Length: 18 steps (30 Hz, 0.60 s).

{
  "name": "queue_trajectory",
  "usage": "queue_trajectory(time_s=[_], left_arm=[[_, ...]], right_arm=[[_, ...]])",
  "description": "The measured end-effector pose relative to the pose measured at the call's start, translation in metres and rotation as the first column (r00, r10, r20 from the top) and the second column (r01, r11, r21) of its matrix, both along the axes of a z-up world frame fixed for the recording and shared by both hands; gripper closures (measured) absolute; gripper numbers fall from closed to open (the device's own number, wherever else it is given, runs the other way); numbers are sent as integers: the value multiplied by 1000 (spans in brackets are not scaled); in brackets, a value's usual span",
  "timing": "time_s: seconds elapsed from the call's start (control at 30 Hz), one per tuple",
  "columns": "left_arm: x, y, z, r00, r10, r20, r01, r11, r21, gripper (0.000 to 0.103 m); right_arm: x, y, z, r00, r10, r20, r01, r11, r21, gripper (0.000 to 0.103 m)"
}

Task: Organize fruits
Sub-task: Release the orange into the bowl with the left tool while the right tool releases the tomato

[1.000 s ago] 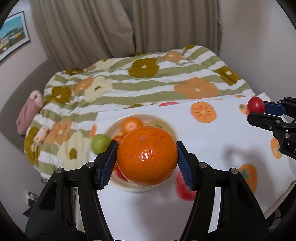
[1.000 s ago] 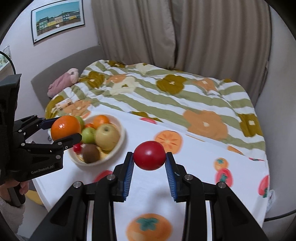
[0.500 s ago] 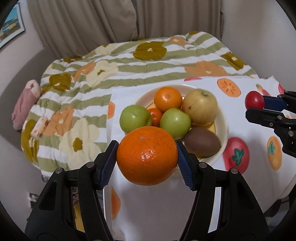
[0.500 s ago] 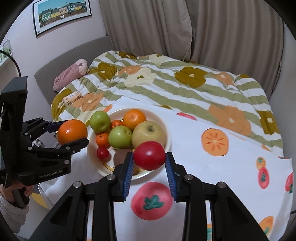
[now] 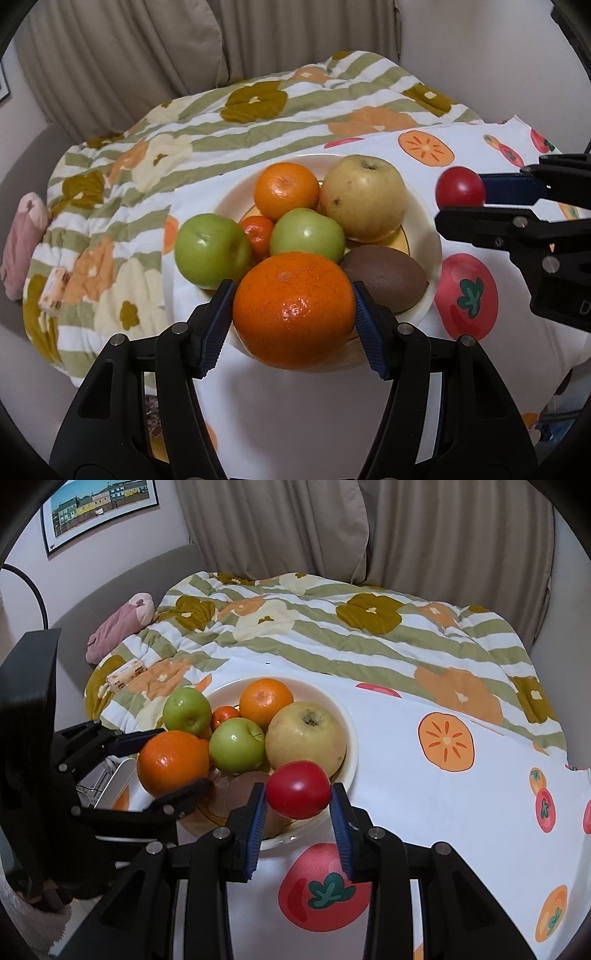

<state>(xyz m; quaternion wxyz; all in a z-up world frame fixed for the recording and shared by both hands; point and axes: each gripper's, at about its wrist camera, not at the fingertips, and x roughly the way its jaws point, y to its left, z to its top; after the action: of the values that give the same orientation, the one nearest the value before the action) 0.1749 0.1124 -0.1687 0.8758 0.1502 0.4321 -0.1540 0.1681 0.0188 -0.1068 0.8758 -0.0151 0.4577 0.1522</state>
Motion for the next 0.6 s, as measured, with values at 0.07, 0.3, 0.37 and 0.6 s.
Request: queue_trajectory(time_s=[0.07, 0.3, 0.37, 0.6], left_arm=[[-2, 2, 2, 1000, -9, 16, 9, 1000, -6, 35], [-10, 7, 15, 997, -9, 71, 10, 1000, -17, 0], [-12, 9, 15, 998, -1, 65, 1, 1000, -12, 0], [-24, 22, 20, 998, 24, 61, -21, 999, -40, 0]], right_arm=[[0, 0, 0, 1000, 2, 0, -2, 1000, 0, 71], [2, 3, 1, 1000, 9, -3, -9, 1000, -3, 71], [2, 4, 3, 1000, 15, -3, -15, 1000, -6, 71], [1, 10, 7, 999, 36, 3, -36, 999, -14, 71]])
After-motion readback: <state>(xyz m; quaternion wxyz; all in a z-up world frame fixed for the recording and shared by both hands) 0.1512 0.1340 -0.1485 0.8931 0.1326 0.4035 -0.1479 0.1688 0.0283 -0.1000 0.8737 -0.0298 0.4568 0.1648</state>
